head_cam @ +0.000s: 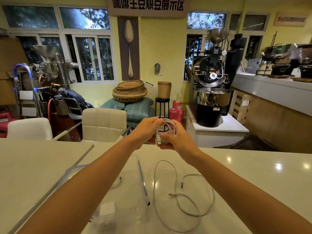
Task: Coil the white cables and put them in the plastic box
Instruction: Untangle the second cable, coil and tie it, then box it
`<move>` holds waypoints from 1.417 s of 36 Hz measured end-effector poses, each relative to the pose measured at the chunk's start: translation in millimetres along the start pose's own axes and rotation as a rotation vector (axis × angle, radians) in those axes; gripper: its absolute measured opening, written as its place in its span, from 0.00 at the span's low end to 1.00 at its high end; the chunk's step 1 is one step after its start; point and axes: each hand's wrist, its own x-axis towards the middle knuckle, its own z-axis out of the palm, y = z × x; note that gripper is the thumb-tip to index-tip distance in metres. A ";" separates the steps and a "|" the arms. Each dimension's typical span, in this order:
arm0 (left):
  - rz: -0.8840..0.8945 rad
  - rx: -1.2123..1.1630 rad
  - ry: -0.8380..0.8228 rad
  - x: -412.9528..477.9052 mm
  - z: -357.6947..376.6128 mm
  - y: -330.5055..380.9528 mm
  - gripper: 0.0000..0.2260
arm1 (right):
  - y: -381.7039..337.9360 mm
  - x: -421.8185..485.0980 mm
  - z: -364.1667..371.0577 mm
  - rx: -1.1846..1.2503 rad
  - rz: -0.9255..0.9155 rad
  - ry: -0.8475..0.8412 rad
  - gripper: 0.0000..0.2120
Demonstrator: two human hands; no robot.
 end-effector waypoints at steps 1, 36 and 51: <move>0.003 -0.009 0.028 0.4 -1.6 -1.5 0.13 | 2.0 1.4 2.4 -0.007 -0.010 0.014 0.28; -0.245 0.311 0.118 -14.4 -75.2 -92.1 0.06 | 52.9 30.5 81.1 -0.210 0.277 0.000 0.10; -0.375 0.805 -0.038 2.6 -49.7 -147.4 0.12 | 92.0 12.1 125.3 -0.613 0.415 -0.055 0.25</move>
